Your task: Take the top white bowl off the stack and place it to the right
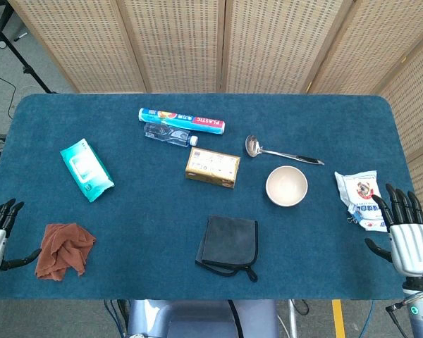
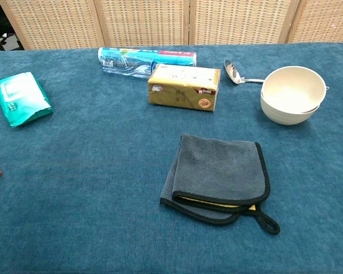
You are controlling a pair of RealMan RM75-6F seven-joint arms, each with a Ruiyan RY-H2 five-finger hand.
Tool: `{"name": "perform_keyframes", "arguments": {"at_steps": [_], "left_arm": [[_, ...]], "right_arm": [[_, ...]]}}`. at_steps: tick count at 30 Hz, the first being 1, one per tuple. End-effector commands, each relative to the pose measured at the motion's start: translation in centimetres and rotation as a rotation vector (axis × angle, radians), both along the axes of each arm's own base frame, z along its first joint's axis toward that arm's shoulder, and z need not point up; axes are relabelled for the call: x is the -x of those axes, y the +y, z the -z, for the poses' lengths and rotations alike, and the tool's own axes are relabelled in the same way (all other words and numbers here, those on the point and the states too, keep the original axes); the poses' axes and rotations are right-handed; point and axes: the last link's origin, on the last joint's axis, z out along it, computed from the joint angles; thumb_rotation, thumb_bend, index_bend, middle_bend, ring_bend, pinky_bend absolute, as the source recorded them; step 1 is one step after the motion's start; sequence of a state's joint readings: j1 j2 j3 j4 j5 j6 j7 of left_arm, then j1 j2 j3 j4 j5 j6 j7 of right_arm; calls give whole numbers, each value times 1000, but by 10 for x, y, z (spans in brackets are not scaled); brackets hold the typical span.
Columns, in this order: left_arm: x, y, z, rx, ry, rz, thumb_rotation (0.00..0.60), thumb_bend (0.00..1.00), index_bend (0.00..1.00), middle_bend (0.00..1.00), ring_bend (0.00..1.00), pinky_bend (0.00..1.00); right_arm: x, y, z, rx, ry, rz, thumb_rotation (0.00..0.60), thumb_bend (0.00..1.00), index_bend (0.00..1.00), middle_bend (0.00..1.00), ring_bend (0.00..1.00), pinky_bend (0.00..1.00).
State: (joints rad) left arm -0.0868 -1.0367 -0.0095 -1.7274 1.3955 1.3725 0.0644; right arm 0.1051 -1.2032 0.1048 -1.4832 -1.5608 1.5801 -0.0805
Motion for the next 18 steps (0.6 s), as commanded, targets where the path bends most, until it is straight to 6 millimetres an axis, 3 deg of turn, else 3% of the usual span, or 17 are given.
{"name": "perform_keyframes", "arguments": {"at_steps": [1, 10, 18], "left_arm": [[1, 0, -1, -2, 4, -5, 422, 166, 0, 0, 0, 0], [3, 1, -3, -2, -3, -14, 422, 166, 0, 0, 0, 0], [7, 2, -7, -12, -6, -28, 423, 167, 0, 0, 0, 0]], "right_arm": [[1, -1, 2, -9, -4, 3, 600, 105, 138, 0, 0, 0], [-2, 0, 2, -39, -22, 2, 600, 105, 138, 0, 0, 0], [-9, -23, 2, -91, 37, 28, 600, 105, 138, 0, 0, 0]]}}
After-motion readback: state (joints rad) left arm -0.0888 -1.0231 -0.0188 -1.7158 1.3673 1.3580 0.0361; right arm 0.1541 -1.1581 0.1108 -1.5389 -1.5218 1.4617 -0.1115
